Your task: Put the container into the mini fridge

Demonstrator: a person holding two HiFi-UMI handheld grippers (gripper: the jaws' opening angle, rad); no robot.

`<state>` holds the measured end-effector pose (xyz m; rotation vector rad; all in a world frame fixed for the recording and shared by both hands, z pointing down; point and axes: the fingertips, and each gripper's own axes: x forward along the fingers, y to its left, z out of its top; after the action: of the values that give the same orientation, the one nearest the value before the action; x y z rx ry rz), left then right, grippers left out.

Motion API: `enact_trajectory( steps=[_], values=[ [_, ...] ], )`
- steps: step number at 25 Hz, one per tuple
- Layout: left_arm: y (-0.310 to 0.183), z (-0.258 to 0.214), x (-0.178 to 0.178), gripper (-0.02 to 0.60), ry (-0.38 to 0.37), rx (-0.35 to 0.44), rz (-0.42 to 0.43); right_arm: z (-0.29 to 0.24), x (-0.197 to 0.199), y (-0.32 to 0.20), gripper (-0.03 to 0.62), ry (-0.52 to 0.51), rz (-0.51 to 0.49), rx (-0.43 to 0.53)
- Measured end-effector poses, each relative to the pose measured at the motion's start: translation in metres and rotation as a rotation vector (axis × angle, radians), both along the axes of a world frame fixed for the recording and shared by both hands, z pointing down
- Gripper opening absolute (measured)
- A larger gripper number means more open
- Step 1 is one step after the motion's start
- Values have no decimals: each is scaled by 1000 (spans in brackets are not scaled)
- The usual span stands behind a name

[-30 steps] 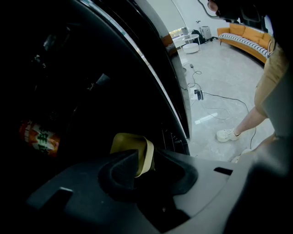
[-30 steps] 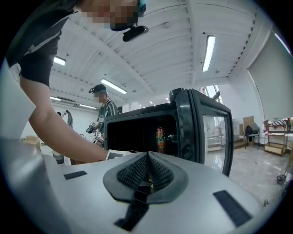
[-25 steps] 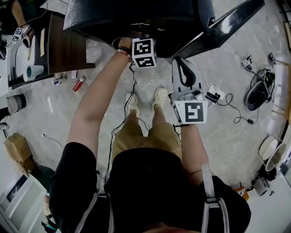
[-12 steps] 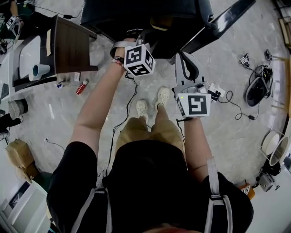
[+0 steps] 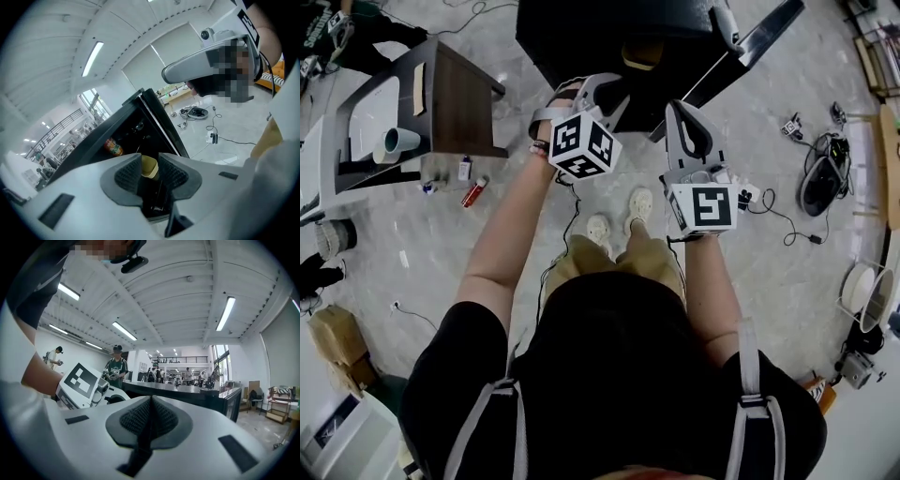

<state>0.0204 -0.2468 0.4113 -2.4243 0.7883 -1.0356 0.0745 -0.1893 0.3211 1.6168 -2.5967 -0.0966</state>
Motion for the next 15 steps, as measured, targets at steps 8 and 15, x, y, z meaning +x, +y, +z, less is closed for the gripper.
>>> enact_trajectory(
  steps=[8, 15],
  values=[
    [65, -63, -42, 118, 159, 24, -40, -41, -36, 47, 37, -5, -13, 41],
    [116, -107, -66, 118, 296, 35, -64, -68, -61, 84, 37, 42, -21, 73]
  ],
)
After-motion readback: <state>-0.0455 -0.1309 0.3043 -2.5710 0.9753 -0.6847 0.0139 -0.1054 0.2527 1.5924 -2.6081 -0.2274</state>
